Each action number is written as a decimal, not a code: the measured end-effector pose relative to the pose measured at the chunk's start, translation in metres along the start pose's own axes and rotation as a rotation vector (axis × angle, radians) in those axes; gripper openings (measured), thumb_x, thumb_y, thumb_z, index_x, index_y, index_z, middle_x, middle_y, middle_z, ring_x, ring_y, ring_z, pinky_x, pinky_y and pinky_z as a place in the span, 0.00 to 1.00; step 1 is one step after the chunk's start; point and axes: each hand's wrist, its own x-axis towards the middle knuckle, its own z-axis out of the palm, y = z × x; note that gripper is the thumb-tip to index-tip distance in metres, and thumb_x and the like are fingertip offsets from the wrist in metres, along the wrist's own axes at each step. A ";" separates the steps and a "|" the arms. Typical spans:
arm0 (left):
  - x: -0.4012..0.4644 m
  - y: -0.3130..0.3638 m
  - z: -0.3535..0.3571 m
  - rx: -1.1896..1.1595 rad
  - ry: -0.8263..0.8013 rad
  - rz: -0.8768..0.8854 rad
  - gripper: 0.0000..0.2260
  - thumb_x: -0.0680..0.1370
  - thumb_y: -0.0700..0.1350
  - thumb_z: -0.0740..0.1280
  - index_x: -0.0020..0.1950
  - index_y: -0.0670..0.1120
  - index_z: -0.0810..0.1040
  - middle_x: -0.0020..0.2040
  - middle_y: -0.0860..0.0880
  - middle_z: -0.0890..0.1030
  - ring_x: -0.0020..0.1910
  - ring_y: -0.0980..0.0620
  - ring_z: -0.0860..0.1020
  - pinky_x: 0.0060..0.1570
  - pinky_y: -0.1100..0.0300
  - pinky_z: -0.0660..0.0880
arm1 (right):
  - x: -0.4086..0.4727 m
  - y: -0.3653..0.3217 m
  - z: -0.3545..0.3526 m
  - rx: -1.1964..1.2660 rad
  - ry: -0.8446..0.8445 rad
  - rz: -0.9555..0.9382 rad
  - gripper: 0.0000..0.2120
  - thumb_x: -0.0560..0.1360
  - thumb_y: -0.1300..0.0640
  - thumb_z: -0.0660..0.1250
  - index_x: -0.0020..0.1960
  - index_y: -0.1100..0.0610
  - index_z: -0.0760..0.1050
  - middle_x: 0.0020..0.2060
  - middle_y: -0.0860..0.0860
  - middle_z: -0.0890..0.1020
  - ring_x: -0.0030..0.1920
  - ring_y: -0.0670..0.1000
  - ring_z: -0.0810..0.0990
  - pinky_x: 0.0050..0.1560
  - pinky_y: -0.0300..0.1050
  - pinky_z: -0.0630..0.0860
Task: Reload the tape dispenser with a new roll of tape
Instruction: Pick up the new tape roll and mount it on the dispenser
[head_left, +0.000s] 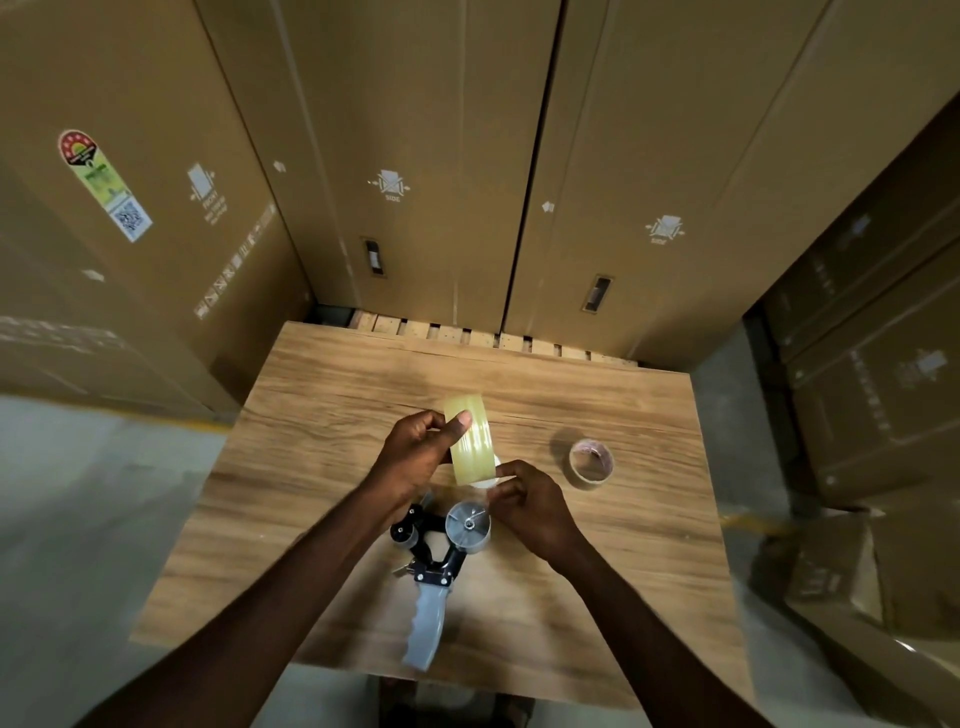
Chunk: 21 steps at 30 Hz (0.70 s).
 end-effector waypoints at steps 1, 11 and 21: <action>0.000 0.000 0.000 -0.026 0.004 -0.023 0.15 0.76 0.55 0.73 0.44 0.43 0.79 0.41 0.43 0.82 0.41 0.48 0.83 0.47 0.53 0.81 | 0.001 0.000 -0.001 0.005 -0.003 -0.006 0.18 0.73 0.74 0.71 0.62 0.63 0.80 0.45 0.61 0.89 0.37 0.43 0.86 0.45 0.36 0.81; 0.005 -0.001 0.000 -0.386 0.107 -0.360 0.22 0.80 0.52 0.68 0.66 0.36 0.77 0.51 0.39 0.82 0.43 0.46 0.81 0.50 0.49 0.81 | 0.009 0.014 -0.022 0.146 -0.137 0.002 0.18 0.76 0.75 0.73 0.63 0.62 0.81 0.53 0.69 0.87 0.46 0.50 0.89 0.55 0.43 0.85; 0.018 -0.008 -0.001 -0.297 0.103 -0.341 0.25 0.80 0.55 0.67 0.63 0.33 0.79 0.52 0.35 0.82 0.46 0.42 0.82 0.49 0.48 0.80 | 0.017 0.002 -0.034 0.160 -0.032 -0.091 0.35 0.73 0.59 0.82 0.76 0.52 0.73 0.67 0.50 0.81 0.65 0.45 0.81 0.59 0.38 0.82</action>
